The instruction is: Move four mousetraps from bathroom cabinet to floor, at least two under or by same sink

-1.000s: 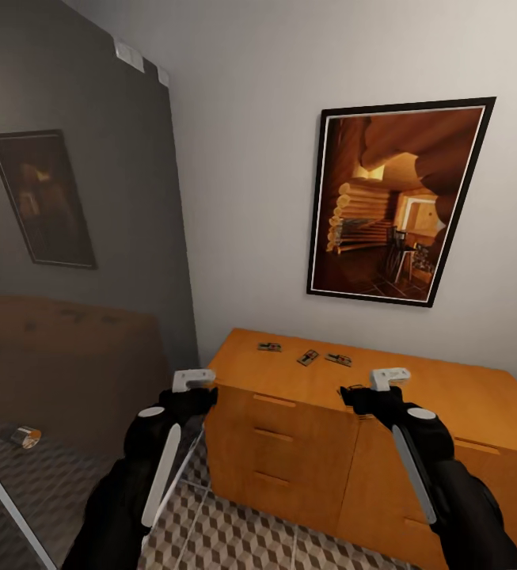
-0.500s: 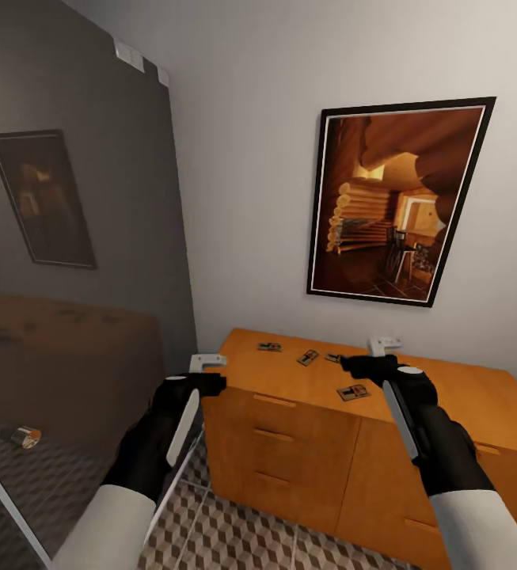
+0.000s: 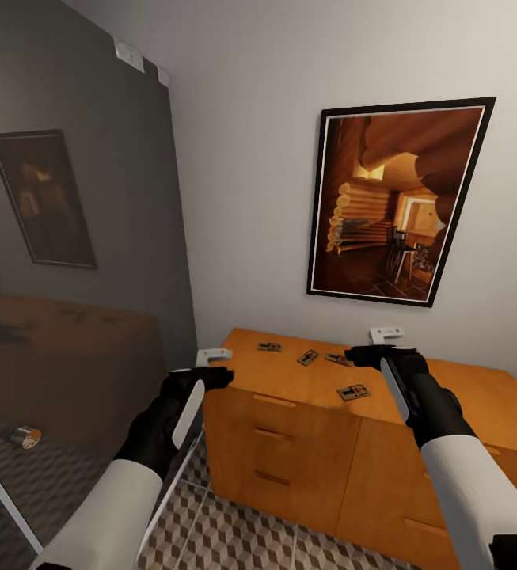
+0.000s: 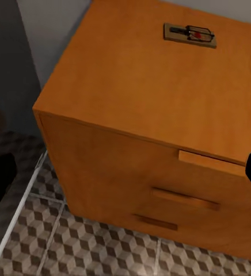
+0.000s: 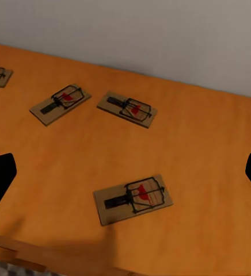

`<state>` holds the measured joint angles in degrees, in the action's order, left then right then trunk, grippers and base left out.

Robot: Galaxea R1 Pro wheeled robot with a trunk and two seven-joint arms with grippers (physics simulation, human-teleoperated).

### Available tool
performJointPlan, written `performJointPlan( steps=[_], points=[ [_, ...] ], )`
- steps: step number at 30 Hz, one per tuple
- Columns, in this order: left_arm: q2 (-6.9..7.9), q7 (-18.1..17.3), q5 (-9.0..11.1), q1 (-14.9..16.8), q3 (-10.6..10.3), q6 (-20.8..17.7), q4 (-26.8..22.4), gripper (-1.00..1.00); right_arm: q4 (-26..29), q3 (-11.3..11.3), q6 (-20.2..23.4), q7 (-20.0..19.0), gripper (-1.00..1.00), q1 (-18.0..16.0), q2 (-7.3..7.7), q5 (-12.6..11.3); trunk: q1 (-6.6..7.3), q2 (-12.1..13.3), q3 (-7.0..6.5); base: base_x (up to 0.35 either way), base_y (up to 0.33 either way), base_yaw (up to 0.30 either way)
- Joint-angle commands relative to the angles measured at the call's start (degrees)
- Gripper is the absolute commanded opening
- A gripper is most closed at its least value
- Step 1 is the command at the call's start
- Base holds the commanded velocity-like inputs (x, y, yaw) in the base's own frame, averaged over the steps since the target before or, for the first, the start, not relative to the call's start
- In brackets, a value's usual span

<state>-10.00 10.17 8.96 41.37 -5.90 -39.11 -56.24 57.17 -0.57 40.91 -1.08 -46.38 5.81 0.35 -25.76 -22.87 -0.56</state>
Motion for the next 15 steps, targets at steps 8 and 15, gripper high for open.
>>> performJointPlan(
  steps=[8,15],
  points=[
    [0.0,-0.1,2.3,0.0,0.1,2.1,0.2,1.0,-0.2,-0.2,0.3,-0.7,1.0,-0.1,0.36,0.1,-0.02,0.0,0.03,0.0,0.0,0.0],
    [0.0,-0.1,2.3,0.0,0.0,2.4,0.3,1.0,-0.2,-0.4,0.3,-0.7,1.0,-0.1,0.42,1.0,-0.02,0.0,0.03,0.019,-0.002,0.0]
  ],
)
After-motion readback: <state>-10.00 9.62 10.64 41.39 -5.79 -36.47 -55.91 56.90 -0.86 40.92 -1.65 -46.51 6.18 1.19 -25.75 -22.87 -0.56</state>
